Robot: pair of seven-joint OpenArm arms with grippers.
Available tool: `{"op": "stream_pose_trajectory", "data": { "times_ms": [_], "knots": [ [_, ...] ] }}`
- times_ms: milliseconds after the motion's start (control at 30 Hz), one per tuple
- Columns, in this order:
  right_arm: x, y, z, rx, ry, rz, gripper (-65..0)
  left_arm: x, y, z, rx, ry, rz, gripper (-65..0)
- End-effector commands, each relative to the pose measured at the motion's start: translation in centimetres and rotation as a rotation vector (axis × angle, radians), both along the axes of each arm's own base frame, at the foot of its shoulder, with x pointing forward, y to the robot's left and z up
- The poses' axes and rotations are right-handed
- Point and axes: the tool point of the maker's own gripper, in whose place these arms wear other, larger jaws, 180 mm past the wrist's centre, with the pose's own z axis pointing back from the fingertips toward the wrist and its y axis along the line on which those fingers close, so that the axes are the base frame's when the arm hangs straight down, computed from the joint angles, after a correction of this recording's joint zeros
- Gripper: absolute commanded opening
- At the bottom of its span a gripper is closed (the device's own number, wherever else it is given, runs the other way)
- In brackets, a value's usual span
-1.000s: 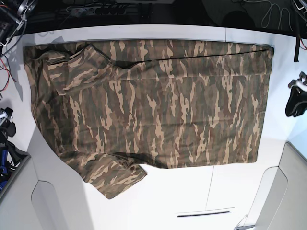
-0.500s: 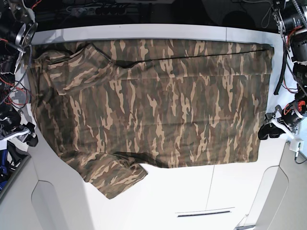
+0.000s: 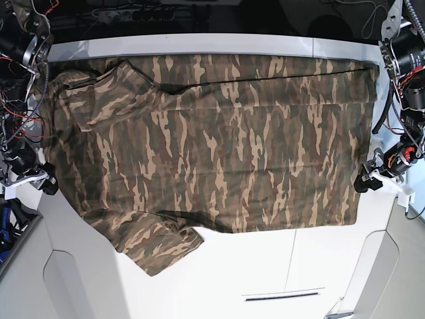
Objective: Fold the T-shirt properly
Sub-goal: 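Grasp the shirt's side edges near the hem with both grippers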
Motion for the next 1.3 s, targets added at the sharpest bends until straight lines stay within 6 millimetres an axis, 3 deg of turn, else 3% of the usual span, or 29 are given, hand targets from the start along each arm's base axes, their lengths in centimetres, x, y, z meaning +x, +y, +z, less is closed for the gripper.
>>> {"op": "stream_pose_trajectory", "data": {
  "times_ms": [0,333,600,700,900,1033,1267],
  "knots": [
    [1.0,-0.6,1.4,-0.015,-0.036,-0.002,-34.8,1.1,0.7,1.5,0.005,-0.038,0.022,-26.5],
    [1.7,3.5,0.2,0.053,-0.043,0.025,-34.8,1.9,-2.0,0.5,-0.065,-0.042,0.03,-26.5],
    [3.0,5.7,0.7,0.071,-0.061,0.054,-34.9,2.1,-3.3,0.1,-0.088,-0.042,0.02,-26.9],
    [3.3,6.1,0.9,0.068,-0.064,0.064,-35.4,2.4,-3.3,0.4,-0.088,-0.045,0.017,-31.8],
    [3.4,6.3,0.8,0.046,-0.052,0.085,-48.3,3.5,-3.4,1.6,-0.09,-0.066,0.009,-42.0],
    [3.1,6.3,0.3,0.002,-0.027,0.116,-65.0,3.8,-3.4,1.9,-0.089,-0.074,0.009,-52.4],
    [3.2,6.0,0.6,-0.019,-0.019,0.127,-65.0,4.8,-3.7,3.3,-0.09,-0.101,-0.015,-65.0]
  ]
}}
